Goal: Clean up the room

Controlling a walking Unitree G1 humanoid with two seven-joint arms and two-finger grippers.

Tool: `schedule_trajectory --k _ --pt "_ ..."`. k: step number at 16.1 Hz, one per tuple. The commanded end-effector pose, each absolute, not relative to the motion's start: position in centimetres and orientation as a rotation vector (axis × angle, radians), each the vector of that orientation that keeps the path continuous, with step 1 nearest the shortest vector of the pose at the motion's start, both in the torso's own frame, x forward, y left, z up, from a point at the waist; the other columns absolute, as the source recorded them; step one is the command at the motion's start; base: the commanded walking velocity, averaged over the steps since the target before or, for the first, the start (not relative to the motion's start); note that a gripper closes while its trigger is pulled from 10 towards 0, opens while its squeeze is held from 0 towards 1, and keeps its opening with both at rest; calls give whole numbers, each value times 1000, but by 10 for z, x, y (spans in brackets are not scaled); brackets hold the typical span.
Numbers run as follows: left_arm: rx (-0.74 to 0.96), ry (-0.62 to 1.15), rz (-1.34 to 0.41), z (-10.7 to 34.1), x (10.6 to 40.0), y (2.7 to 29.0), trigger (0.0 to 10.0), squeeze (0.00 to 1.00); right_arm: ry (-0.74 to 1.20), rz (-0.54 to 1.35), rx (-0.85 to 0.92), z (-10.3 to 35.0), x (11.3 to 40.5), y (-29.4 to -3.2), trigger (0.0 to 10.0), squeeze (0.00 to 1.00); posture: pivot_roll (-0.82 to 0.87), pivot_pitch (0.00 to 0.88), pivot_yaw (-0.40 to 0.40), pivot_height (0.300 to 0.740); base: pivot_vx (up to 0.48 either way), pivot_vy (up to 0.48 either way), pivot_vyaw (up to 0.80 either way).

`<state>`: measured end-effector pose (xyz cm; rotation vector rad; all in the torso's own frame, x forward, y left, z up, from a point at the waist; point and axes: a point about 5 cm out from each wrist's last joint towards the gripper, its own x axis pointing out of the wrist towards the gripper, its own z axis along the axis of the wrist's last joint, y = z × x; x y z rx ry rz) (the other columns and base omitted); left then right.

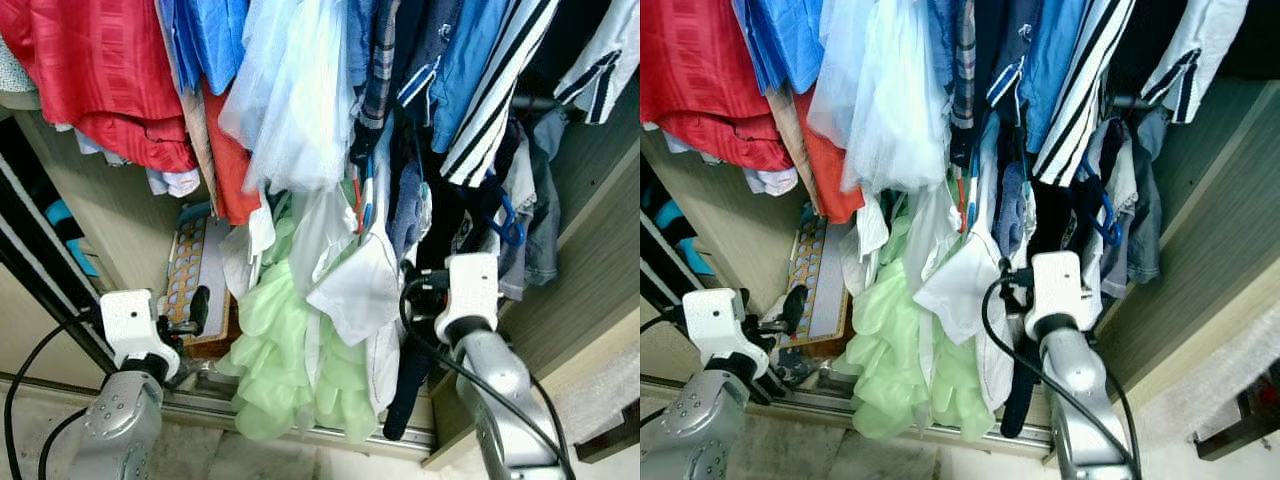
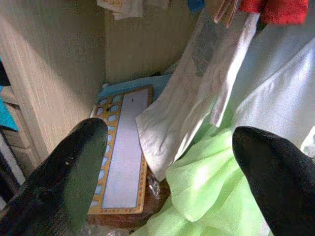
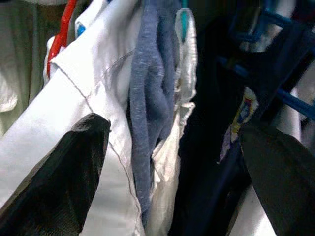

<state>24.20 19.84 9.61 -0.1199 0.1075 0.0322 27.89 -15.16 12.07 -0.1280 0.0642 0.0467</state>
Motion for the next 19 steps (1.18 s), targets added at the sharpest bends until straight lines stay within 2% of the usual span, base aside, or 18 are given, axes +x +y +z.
schedule_trajectory --k 1,4,19 --pt "-120 117 32 94 244 196 10000 0 39 75 -128 126 287 -144 10000 0 -38 8 -25 740 0 0 800" --pt "-141 115 10 94 247 188 10000 0 31 103 -148 127 293 -134 10000 0 -41 0 -27 740 0 0 800" --pt "-222 144 -63 92 251 176 10000 0 30 98 -143 123 308 -135 10000 0 -28 14 -27 740 0 0 800"
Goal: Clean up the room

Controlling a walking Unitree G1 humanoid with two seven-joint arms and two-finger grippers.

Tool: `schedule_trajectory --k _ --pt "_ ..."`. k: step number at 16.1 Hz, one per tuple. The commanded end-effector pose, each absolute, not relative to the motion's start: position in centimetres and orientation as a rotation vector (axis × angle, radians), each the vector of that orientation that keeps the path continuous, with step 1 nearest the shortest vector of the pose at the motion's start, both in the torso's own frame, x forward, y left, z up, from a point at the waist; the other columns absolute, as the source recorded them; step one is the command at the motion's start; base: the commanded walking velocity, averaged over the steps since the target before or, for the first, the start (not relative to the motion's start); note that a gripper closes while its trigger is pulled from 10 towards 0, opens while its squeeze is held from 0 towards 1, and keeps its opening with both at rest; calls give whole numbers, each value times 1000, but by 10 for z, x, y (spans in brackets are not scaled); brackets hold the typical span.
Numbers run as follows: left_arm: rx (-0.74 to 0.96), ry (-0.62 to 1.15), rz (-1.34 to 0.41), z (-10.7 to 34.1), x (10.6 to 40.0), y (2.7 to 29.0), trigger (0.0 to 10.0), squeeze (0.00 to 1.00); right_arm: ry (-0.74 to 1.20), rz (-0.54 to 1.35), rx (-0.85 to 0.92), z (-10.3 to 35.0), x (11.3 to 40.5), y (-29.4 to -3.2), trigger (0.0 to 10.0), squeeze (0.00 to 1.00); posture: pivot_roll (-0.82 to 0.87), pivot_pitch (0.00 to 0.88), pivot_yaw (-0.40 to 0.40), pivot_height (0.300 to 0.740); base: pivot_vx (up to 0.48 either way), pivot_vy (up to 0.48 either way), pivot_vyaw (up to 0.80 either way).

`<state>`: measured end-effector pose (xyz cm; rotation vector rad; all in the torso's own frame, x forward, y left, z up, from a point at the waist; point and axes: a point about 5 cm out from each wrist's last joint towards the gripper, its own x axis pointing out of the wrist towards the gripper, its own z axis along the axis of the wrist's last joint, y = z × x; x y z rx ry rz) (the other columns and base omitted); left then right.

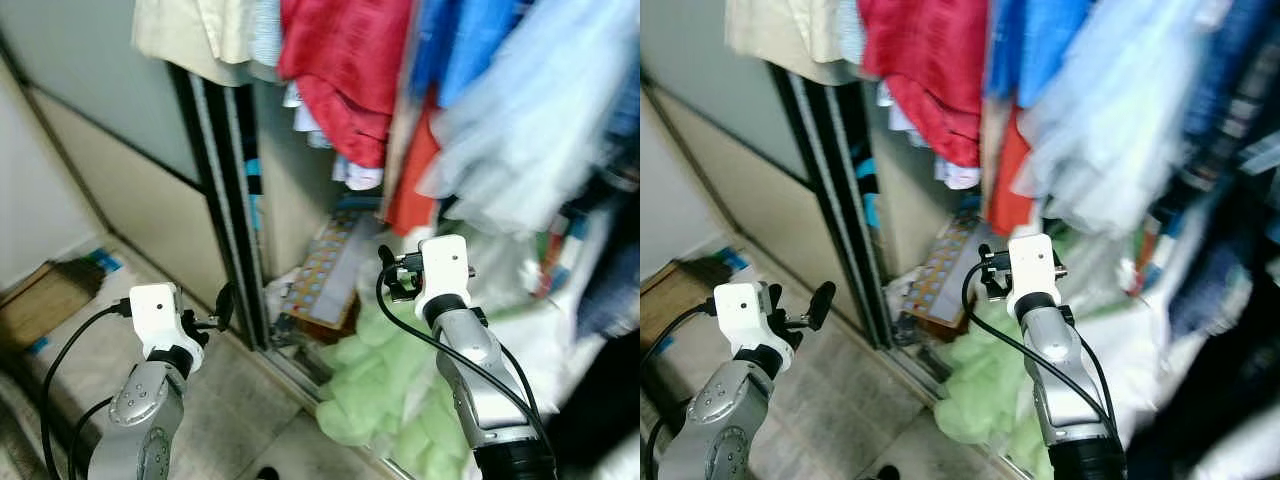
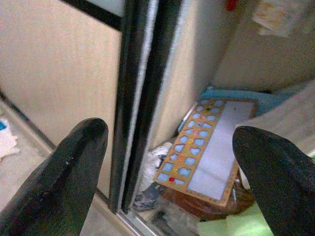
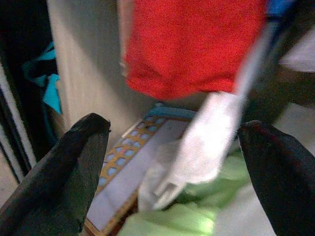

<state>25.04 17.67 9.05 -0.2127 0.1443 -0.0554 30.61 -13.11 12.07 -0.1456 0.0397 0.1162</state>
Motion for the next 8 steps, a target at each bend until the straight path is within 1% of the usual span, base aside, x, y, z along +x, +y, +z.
schedule_trajectory --k 1,3,8 --pt "-234 137 -82 94 252 171 10000 0 30 96 -143 123 309 -135 10000 0 -29 13 -27 740 0 0 800" --pt "-241 131 -107 96 253 165 10000 0 21 88 -146 125 313 -137 10000 0 -28 10 -27 740 0 0 800" --pt "-251 131 -102 95 253 166 10000 0 22 84 -133 124 314 -136 10000 0 -24 15 -31 740 0 0 800"
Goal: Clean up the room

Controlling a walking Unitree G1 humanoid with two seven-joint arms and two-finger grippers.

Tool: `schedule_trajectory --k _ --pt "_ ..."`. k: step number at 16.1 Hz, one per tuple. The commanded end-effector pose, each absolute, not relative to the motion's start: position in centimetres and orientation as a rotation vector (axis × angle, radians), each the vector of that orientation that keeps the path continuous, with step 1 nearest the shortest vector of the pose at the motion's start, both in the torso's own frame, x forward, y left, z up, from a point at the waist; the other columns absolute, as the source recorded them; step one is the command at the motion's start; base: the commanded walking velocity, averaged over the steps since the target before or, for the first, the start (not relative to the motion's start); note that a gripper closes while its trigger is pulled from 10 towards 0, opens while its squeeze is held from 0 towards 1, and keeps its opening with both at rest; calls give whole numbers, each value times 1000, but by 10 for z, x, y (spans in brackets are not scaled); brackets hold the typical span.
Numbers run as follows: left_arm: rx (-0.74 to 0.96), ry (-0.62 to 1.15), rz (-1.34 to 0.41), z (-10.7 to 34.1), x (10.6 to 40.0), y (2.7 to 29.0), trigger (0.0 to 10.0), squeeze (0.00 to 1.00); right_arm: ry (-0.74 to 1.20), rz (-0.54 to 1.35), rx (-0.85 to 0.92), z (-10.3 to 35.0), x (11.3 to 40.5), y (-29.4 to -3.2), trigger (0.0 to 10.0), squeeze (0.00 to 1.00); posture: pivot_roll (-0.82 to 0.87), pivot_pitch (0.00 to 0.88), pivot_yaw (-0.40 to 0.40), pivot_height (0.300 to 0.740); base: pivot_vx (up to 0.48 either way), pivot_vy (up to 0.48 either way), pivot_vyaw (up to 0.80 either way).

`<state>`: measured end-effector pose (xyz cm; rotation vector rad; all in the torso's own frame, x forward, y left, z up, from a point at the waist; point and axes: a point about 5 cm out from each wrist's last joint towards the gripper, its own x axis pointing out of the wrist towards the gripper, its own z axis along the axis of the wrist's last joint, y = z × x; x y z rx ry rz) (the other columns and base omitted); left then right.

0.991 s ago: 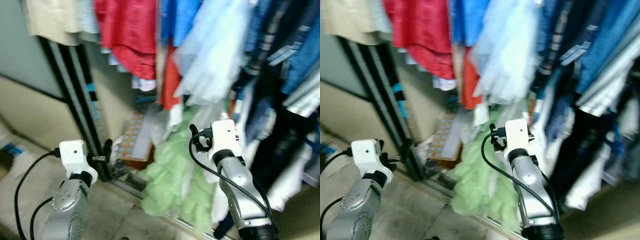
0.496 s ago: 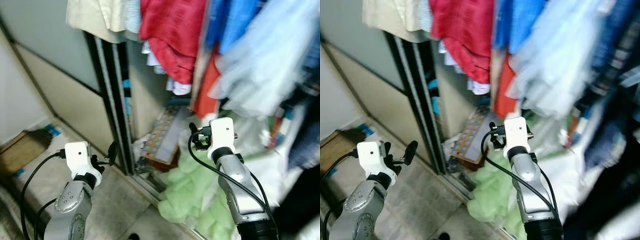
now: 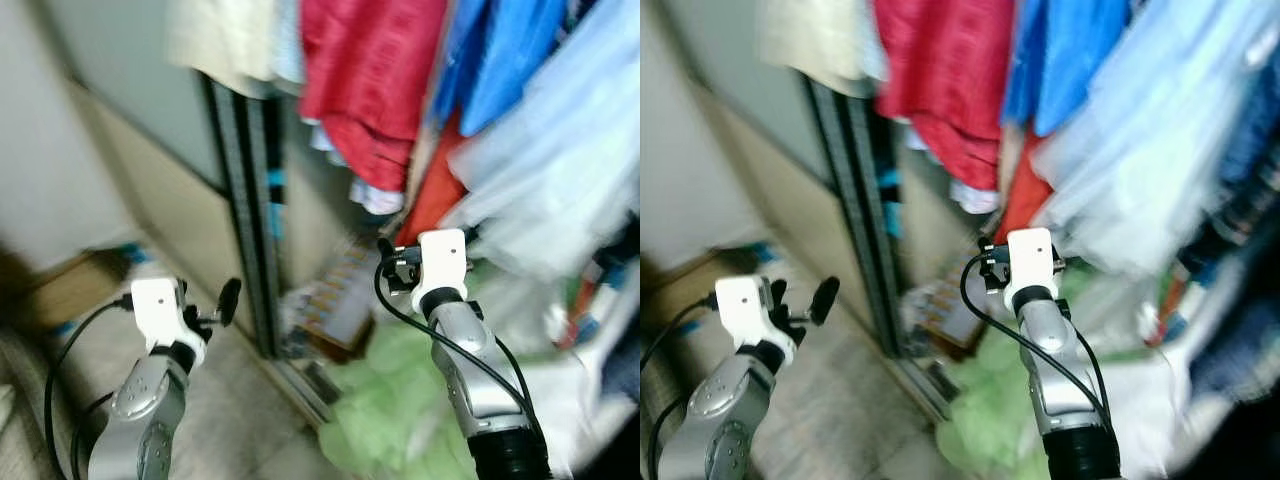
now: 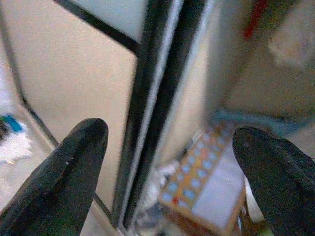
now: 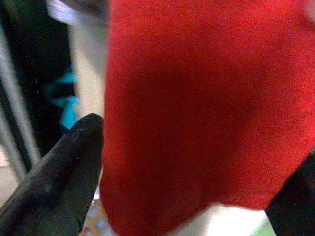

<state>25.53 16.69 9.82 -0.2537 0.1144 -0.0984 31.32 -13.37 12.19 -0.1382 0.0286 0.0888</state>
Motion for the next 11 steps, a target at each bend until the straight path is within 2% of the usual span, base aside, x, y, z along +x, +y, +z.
schedule_trajectory --k 1,4,6,9,11 --pt "-259 142 -101 95 253 166 10000 0 25 90 -130 122 313 -134 10000 0 -24 14 -32 740 0 0 800" --pt "-269 104 -104 99 255 164 10000 0 23 98 -128 122 314 -132 10000 0 -27 8 -36 740 0 0 800" --pt "-162 149 -123 95 254 162 10000 0 36 97 -149 121 314 -135 10000 0 -26 3 -42 740 0 0 800" --pt "-176 143 -68 93 250 168 10000 0 39 104 -121 118 305 -138 10000 0 -23 0 -43 740 0 0 800" --pt "-135 111 -40 96 245 177 10000 0 53 109 -80 115 294 -140 10000 0 -18 0 -39 740 0 0 294"
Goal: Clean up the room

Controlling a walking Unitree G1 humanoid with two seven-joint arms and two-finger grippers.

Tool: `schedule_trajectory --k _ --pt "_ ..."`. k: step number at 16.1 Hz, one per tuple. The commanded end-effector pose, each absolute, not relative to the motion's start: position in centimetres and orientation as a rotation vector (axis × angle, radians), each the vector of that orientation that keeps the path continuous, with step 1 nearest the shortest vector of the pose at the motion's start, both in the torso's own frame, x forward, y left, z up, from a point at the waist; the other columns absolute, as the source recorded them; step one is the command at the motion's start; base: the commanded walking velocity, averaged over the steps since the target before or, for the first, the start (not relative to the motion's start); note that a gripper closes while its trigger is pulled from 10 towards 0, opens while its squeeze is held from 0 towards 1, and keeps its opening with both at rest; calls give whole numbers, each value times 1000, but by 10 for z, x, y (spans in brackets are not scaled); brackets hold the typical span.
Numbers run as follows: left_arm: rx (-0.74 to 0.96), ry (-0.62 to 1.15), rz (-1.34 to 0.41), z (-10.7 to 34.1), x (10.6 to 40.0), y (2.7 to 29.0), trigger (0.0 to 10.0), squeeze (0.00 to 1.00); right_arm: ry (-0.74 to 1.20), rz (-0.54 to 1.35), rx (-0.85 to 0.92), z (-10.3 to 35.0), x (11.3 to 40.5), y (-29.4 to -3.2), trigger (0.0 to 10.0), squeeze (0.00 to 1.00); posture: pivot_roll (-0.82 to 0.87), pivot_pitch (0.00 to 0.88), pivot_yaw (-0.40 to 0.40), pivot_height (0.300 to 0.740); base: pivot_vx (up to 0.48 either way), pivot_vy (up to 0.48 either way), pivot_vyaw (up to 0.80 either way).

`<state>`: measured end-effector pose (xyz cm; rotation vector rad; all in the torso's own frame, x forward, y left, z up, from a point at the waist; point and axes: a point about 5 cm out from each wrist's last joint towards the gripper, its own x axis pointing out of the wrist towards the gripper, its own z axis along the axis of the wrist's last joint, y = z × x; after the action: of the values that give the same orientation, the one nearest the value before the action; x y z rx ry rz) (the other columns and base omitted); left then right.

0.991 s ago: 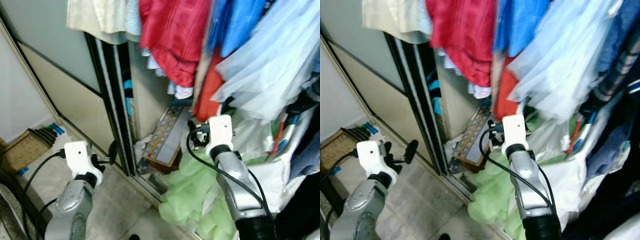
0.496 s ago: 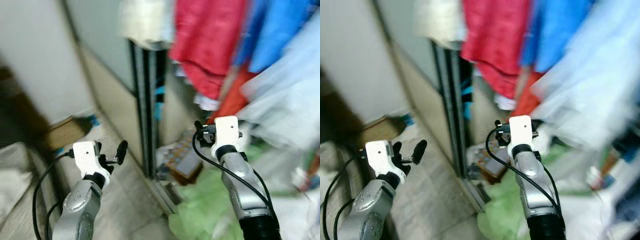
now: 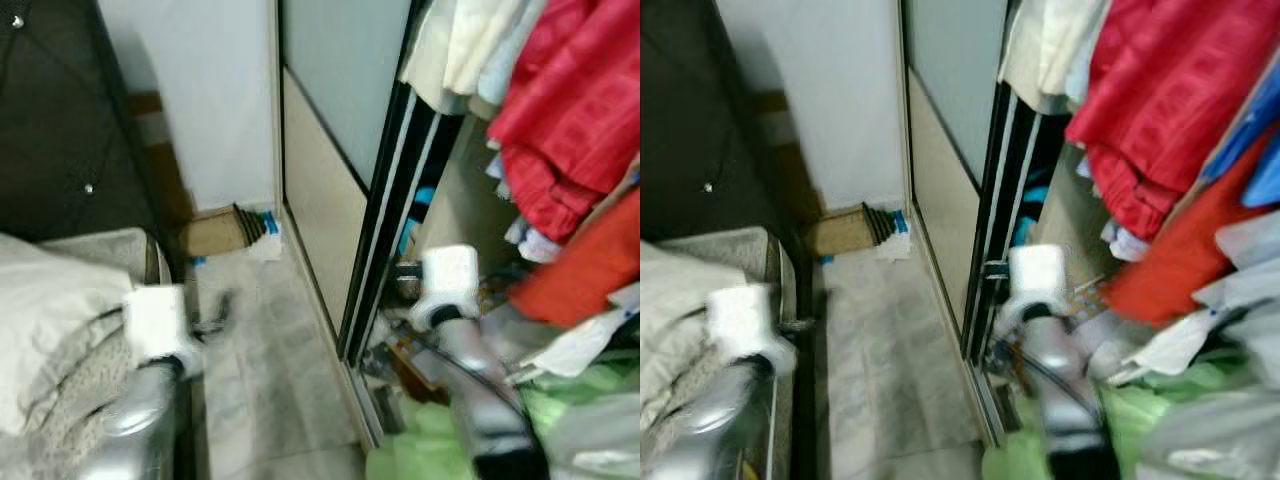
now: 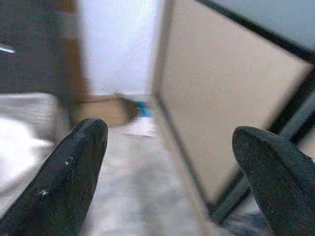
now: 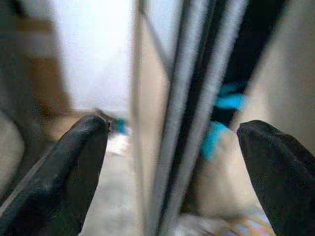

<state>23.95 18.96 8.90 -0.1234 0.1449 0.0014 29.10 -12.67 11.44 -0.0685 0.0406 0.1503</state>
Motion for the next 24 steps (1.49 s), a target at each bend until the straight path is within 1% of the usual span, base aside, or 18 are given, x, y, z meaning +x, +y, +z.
schedule_trajectory --k 1,3,5,6,7,8,9,11,13,14,16,18,19,20,21,22,23,24 --pt "-114 107 -3 96 234 186 10000 0 46 114 -71 114 283 -144 10000 0 -10 0 -39 740 0 0 0" --pt "-156 128 -37 92 227 187 10000 0 55 92 -49 111 277 -154 10000 0 3 0 -44 740 0 0 0" --pt "-113 118 -53 94 233 188 10000 0 68 101 -61 108 277 -153 10000 0 8 0 -52 740 0 0 0" --pt "-92 92 -76 99 240 185 10000 0 55 113 -74 110 280 -149 10000 0 13 0 -57 740 0 0 0" --pt "-85 61 -98 107 257 178 10000 0 30 122 -96 115 287 -146 10000 0 21 0 -77 740 0 0 0" --pt "-82 28 -112 113 269 171 10000 0 34 127 -105 113 290 -144 10000 0 23 0 -76 740 0 0 0" --pt "-66 8 -127 118 278 166 10000 0 46 140 -101 110 290 -141 10000 0 13 0 -73 740 0 0 0" --pt "-85 23 -127 118 285 164 10000 0 39 177 -115 111 291 -135 10000 0 4 0 -44 740 0 0 0" --pt "-45 73 -90 107 280 167 10000 0 44 201 -109 108 292 -136 10000 0 -8 0 -22 740 0 0 0" --pt "-14 96 -62 102 275 169 10000 0 87 234 -92 102 288 -138 10000 0 -18 0 -4 740 0 0 0" --pt "29 116 -10 99 268 175 10000 0 115 282 -129 96 279 -139 10000 0 -20 0 2 740 0 0 0" --pt "43 116 -114 97 265 175 10000 0 98 253 -153 95 283 -145 10000 0 -11 0 -7 740 0 0 0" --pt "36 126 -154 93 264 173 10000 0 45 229 -161 100 290 -148 10000 0 2 0 -10 740 0 0 0" --pt "47 123 -130 91 262 174 10000 0 13 134 -132 106 298 -150 10000 0 -2 0 6 740 0 0 0" --pt "29 108 -106 93 261 176 10000 0 -32 102 -130 115 302 -148 10000 0 -11 0 20 740 0 0 0" --pt "19 105 -98 93 261 177 10000 0 -48 98 -136 117 303 -147 10000 0 -11 0 20 740 0 0 0" --pt "49 118 -41 90 260 184 10000 0 -42 79 -99 116 301 -146 10000 0 -21 0 31 740 0 0 0" --pt "59 121 -24 89 261 186 10000 0 -33 73 -86 114 301 -147 10000 0 -23 0 33 740 0 0 0"
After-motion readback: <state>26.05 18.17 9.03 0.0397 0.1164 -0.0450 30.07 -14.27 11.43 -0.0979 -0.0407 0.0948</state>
